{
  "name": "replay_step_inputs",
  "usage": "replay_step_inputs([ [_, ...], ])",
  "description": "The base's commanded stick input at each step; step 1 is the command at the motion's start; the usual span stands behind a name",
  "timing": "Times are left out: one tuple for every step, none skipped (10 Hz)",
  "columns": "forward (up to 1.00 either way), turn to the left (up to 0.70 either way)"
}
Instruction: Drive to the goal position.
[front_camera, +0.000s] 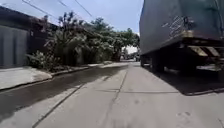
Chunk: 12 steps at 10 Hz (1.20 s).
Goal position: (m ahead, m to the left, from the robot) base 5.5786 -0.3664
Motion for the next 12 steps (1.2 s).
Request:
replay_step_inputs([
  [0.70,-0.33],
  [0.70,-0.34],
  [0.70,-0.34],
  [0.70,-0.34],
  [0.70,-0.25],
  [0.70,-0.05],
  [0.70,-0.01],
  [0.70,0.00],
  [0.70,0.00],
  [0.70,0.00],
  [0.70,0.00],
  [0.70,0.00],
])
